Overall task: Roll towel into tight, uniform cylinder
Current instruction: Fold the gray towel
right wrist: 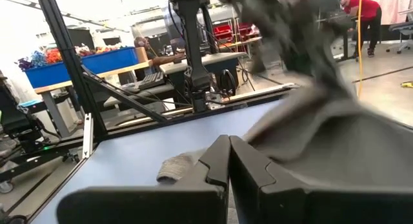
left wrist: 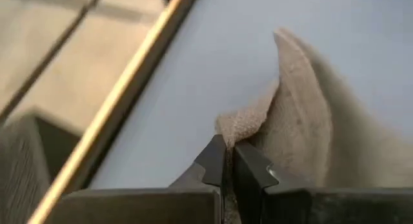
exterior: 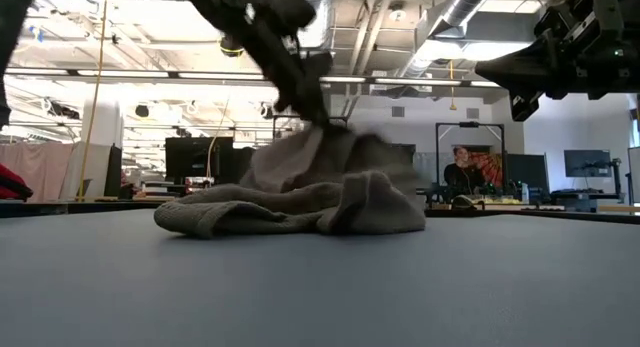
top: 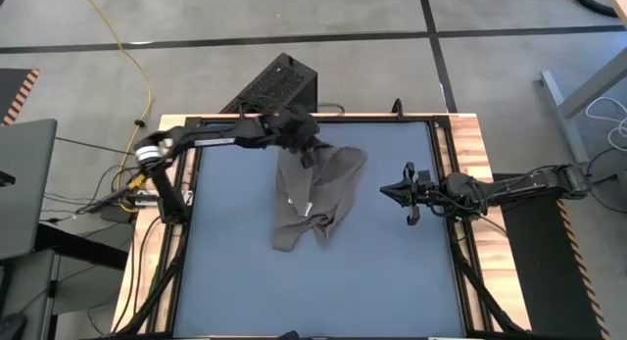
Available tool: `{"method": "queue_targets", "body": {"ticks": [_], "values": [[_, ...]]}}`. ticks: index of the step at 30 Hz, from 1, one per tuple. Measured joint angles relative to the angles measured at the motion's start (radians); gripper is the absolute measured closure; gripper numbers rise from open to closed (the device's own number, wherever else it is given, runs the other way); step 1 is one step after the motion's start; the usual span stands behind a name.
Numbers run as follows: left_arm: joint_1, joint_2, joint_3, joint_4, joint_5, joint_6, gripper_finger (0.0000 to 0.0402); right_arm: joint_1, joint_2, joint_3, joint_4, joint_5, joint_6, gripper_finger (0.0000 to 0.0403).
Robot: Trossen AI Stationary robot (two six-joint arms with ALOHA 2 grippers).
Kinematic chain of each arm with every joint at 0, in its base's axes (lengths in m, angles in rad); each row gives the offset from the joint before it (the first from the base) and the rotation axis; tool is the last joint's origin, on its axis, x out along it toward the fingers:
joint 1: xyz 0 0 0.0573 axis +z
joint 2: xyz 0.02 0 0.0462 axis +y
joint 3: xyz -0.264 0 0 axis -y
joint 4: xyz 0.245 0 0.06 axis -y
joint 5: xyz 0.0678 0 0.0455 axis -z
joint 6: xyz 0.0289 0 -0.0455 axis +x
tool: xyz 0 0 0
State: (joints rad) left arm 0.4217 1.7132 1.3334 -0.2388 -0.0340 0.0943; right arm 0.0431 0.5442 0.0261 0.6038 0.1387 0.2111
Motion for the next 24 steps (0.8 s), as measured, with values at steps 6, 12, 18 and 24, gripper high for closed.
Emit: {"method": "queue_targets", "body": {"ticks": [6, 12, 18, 24], "values": [[0.019, -0.207, 0.0, 0.08, 0.175, 0.018, 0.04, -0.001, 0.0, 0.0, 0.002, 0.0, -0.001, 0.0367], [0.084, -0.347, 0.0, 0.176, 0.396, -0.049, 0.04, -0.001, 0.0, 0.0, 0.005, 0.0, -0.002, 0.0367], [0.131, -0.393, 0.001, 0.21, 0.714, -0.147, 0.0401, -0.001, 0.0, 0.0, 0.024, 0.0, -0.001, 0.0367], [0.08, -0.392, 0.001, 0.132, 0.887, -0.172, 0.0401, -0.001, 0.0, 0.0, 0.026, 0.0, 0.0, 0.0367]]}}
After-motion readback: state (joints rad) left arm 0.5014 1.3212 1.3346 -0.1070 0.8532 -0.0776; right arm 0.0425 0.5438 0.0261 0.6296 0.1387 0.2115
